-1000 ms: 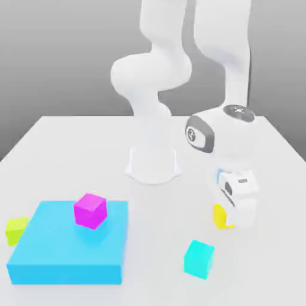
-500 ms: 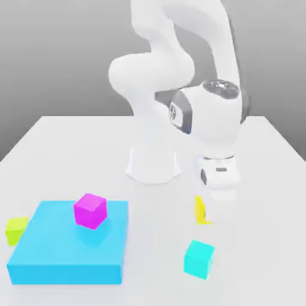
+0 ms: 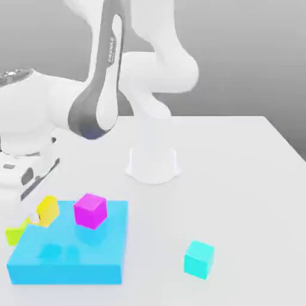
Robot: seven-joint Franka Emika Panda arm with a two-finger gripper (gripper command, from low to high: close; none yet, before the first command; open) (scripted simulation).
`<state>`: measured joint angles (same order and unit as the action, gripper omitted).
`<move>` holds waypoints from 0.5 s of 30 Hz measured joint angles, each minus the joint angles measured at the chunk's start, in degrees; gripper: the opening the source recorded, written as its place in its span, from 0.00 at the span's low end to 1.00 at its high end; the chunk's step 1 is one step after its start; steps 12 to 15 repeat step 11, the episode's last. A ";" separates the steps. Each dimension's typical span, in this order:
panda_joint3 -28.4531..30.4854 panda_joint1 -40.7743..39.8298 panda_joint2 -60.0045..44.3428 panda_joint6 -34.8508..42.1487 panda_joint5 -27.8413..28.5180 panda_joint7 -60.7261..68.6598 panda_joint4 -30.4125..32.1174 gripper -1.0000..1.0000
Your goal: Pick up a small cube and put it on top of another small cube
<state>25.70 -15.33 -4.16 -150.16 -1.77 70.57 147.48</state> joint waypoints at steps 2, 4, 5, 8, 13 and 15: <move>1.25 -3.22 -0.57 -0.79 -1.93 4.71 -0.27 0.00; 0.26 -4.32 -3.41 -3.40 -5.57 8.39 -0.48 0.00; -0.83 -5.13 -5.25 -4.93 -7.66 10.09 -0.66 0.00; -4.83 -8.08 -10.86 -9.49 -13.70 14.63 -1.20 1.00; -4.83 -8.08 -10.86 -9.49 -13.70 14.63 -1.20 1.00; -4.83 -8.08 -10.86 -9.49 -13.70 14.63 -1.20 1.00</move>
